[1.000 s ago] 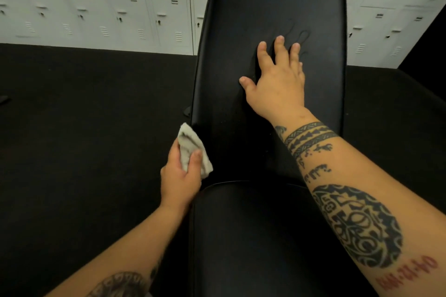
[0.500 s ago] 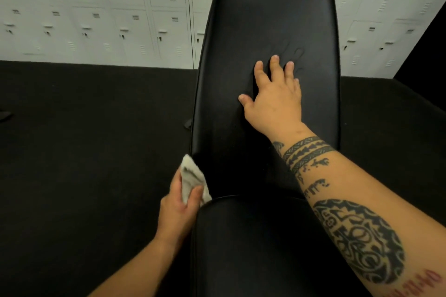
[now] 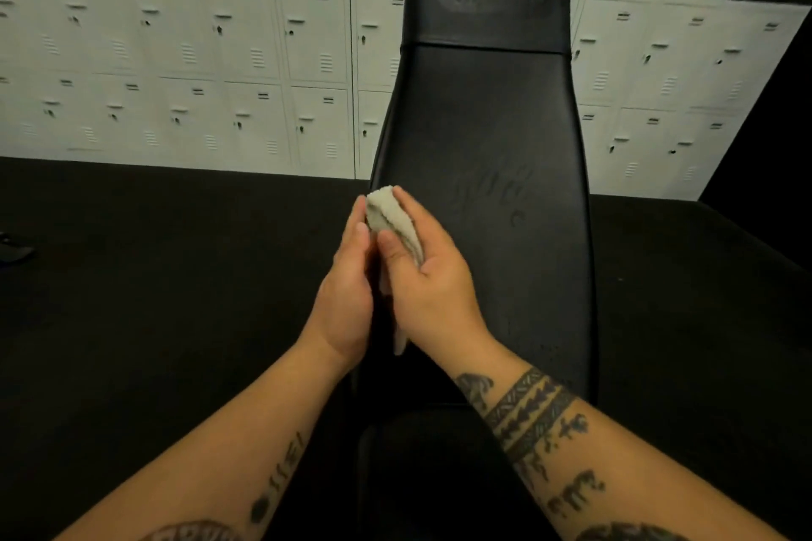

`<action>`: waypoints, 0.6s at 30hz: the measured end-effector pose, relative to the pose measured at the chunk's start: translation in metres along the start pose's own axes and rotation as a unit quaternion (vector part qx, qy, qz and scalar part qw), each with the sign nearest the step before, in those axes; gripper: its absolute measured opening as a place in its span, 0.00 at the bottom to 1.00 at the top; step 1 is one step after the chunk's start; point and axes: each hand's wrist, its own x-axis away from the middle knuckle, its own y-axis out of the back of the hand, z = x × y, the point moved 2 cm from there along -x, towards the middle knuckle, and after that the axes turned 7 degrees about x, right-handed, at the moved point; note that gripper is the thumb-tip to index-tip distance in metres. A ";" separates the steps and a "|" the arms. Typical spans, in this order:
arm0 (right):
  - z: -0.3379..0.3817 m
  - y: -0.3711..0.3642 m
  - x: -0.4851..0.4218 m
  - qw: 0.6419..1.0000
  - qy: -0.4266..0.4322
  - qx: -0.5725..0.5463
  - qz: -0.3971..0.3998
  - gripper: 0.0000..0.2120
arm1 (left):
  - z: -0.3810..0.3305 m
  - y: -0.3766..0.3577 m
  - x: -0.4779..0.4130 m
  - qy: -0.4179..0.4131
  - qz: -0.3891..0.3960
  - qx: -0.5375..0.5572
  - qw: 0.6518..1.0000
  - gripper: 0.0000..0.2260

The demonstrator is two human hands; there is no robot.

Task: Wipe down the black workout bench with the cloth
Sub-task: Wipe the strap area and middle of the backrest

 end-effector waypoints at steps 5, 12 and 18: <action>-0.027 0.071 -0.067 0.960 -0.057 0.230 -0.150 0.21 | -0.003 0.024 -0.035 0.017 -0.150 -0.103 0.983 0.17; -0.068 0.093 -0.110 0.889 -0.015 0.425 -0.169 0.22 | 0.071 0.057 -0.043 0.214 -0.105 -0.095 0.966 0.23; -0.090 0.064 -0.069 0.855 0.235 0.463 0.010 0.16 | 0.093 0.058 -0.031 0.247 -0.118 0.005 0.962 0.28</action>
